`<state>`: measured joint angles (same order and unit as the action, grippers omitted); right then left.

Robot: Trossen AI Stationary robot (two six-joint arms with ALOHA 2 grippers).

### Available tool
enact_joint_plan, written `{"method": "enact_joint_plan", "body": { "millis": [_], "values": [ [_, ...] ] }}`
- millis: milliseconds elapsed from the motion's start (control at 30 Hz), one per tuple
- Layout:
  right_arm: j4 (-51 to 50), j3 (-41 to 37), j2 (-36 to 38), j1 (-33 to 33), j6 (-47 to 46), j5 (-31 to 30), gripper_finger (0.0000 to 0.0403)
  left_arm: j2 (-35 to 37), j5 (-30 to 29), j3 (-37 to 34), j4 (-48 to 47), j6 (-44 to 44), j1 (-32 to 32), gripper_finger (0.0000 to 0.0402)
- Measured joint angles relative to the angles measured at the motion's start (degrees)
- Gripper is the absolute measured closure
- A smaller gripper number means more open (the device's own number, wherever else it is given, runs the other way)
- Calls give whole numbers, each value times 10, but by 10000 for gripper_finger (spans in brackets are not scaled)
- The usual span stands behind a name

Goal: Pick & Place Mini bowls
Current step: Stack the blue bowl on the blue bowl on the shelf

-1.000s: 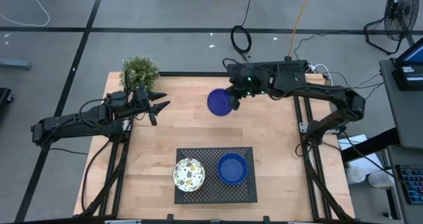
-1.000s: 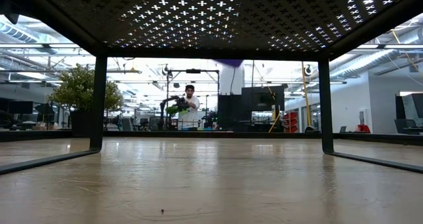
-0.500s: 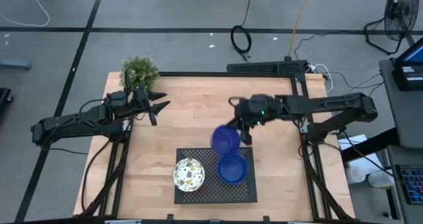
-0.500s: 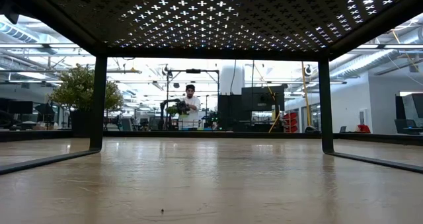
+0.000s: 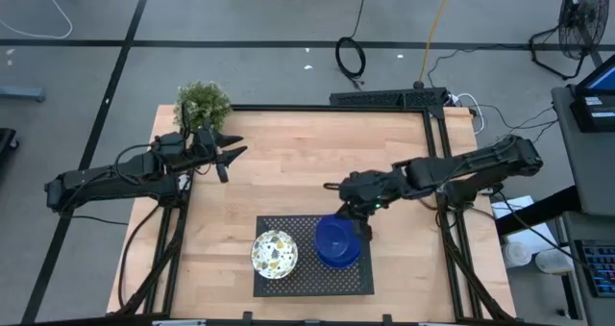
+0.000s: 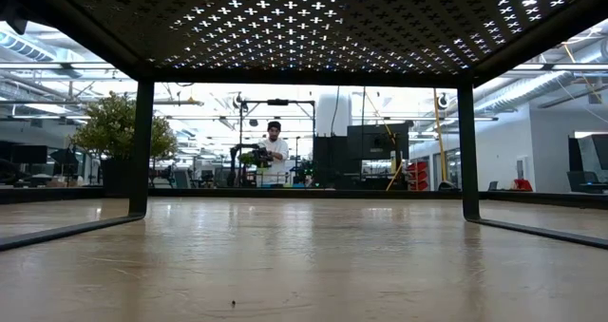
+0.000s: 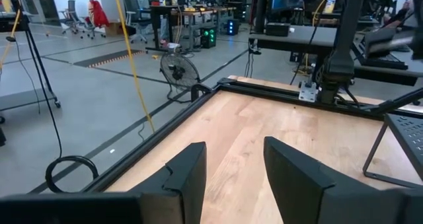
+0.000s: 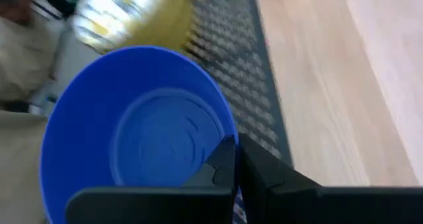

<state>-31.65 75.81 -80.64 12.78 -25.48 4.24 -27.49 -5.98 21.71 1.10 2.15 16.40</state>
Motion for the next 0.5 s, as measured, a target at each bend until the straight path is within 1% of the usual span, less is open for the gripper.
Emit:
{"method": "enact_joint_plan", "body": {
  "millis": [167, 400, 500],
  "values": [
    [-19, 0, -29, 3, -16, 4, 403, 0, 0, 0, 0, 1, 0, 237],
    [-26, 0, -30, 3, -39, 4, 402, 0, 0, 0, 0, 3, -1, 220],
    [-26, 0, -27, 5, -38, 4, 390, 0, 0, 0, 0, 3, -1, 215]
  ]
}}
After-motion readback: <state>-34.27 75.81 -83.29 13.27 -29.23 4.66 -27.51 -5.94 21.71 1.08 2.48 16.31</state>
